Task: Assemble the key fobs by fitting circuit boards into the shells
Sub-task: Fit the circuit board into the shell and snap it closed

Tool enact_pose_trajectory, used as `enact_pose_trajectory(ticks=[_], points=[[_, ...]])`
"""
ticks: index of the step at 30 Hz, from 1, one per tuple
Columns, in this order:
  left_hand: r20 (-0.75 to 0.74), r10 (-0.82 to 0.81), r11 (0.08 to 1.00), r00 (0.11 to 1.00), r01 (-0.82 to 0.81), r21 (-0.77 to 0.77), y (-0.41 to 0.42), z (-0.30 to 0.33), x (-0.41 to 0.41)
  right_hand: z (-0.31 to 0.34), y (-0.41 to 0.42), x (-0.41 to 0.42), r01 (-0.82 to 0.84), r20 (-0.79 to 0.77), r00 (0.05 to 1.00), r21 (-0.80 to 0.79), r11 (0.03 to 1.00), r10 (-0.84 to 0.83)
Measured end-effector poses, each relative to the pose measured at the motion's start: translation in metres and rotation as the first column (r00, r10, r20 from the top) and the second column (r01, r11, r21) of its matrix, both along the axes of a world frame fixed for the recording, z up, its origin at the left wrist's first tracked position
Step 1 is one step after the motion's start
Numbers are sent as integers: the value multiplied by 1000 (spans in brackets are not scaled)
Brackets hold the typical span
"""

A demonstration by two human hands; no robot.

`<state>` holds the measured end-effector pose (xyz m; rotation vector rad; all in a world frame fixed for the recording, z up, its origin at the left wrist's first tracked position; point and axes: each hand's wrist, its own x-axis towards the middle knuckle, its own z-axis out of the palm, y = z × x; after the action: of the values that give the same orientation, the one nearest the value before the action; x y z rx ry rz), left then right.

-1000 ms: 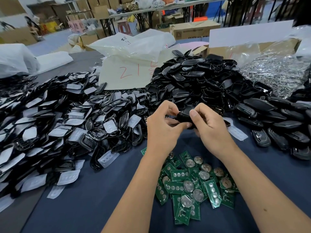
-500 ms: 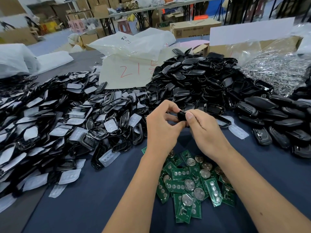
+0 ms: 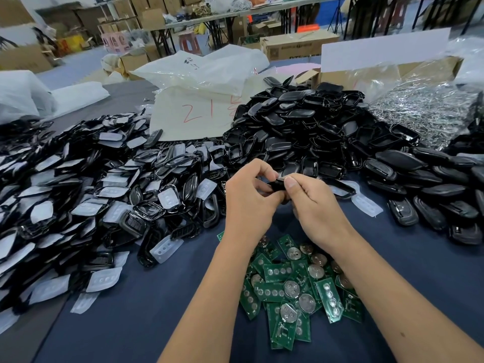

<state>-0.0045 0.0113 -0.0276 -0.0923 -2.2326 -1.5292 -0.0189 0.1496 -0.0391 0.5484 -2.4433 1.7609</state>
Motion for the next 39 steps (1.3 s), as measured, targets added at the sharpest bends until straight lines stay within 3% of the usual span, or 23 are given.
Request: enact_pose_trajectory(ticks=[13, 18, 21, 25, 28, 33, 35, 37, 39], points=[[-10, 30, 1000, 999, -30, 7, 5, -3, 2, -5, -2, -5, 3, 46, 999, -107, 994, 2], [84, 20, 999, 996, -24, 45, 3, 2, 1, -4, 3, -10, 103, 90, 992, -194, 976, -87], [170, 24, 980, 985, -57, 190, 12, 5, -2, -1, 11, -15, 184, 108, 981, -291, 939, -159], [273, -66, 839, 960, -95, 536, 43, 13, -16, 3, 24, -23, 360, 211, 933, -504, 785, -292], [310, -120, 789, 943, -98, 606, 76, 17, -30, 8, 39, -29, 529, 280, 846, -551, 645, -454], [340, -205, 838, 918, -16, 546, 128, 16, -45, 11, 67, -40, 762, 377, 602, -535, 365, -704], [333, -240, 869, 912, 49, 492, 140, 16, -48, 11, 77, -43, 794, 389, 538, -530, 296, -748], [296, -226, 928, 928, 113, 355, 145, 15, -49, 12, 85, -45, 802, 385, 513, -534, 268, -767], [240, -149, 986, 959, 126, 110, 139, 14, -50, 14, 88, -43, 811, 348, 481, -525, 258, -805]])
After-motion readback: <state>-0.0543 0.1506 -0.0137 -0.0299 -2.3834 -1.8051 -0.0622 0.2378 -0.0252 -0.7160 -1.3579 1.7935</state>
